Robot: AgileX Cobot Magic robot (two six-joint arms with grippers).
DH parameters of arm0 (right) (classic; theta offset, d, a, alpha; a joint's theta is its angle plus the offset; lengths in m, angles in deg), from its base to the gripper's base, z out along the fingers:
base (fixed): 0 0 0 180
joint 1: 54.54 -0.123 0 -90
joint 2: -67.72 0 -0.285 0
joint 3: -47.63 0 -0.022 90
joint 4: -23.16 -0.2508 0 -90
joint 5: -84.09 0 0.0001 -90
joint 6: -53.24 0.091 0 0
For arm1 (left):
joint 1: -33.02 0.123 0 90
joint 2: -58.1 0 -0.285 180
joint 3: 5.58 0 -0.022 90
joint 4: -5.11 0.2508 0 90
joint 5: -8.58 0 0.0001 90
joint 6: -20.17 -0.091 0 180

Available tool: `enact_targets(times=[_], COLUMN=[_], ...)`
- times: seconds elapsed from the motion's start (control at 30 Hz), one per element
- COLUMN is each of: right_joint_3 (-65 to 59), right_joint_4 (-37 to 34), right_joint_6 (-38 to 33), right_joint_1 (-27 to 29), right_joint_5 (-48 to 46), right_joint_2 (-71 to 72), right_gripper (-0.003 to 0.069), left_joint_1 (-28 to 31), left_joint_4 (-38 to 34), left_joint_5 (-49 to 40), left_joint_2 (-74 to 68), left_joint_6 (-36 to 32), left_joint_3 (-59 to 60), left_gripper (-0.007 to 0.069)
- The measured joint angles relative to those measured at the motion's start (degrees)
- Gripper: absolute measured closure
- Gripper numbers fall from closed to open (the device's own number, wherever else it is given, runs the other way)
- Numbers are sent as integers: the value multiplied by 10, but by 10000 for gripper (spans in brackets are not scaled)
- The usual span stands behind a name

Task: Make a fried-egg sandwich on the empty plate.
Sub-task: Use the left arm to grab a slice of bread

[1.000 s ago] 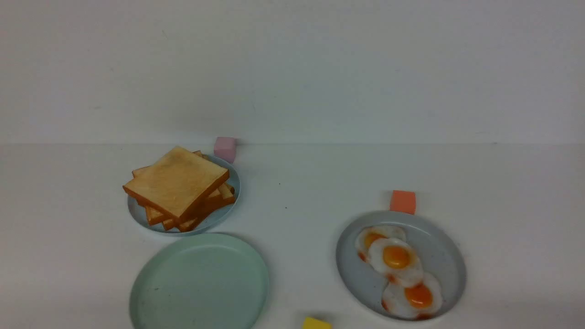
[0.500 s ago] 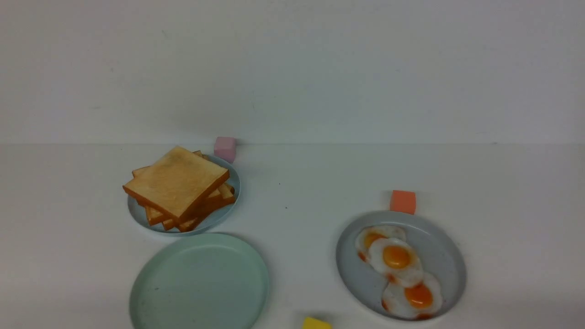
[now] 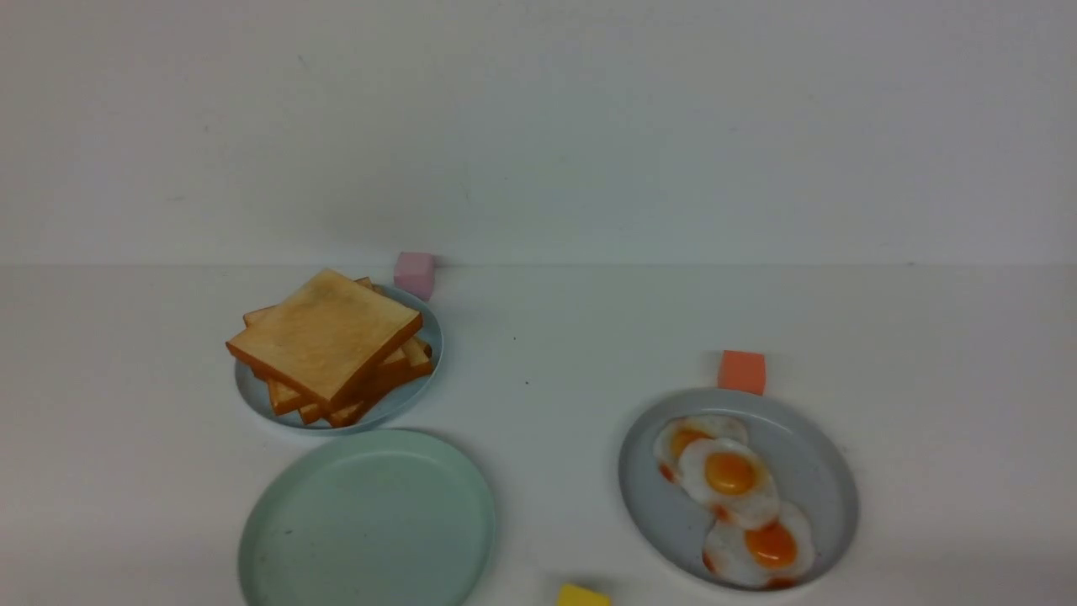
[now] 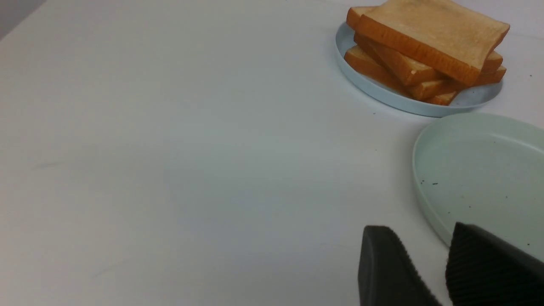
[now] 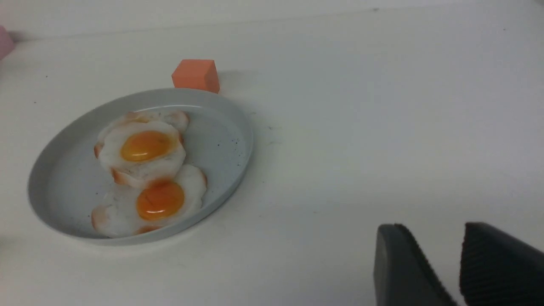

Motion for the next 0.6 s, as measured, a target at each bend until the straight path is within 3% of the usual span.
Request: enact_targets(times=[0.37, 0.6], right_joint_3=[0, -4], right_joint_4=[27, 13], right_joint_6=[0, 0], right_joint_1=[0, 0], right_joint_5=[3, 103], right_joint_2=[0, 0], right_gripper=[418, 418], left_joint_1=[0, 0], left_joint_4=[0, 0], left_joint_5=[0, 25], left_joint_2=[0, 0], left_joint_6=[0, 0], left_joint_3=[0, 0], left_gripper=[386, 386])
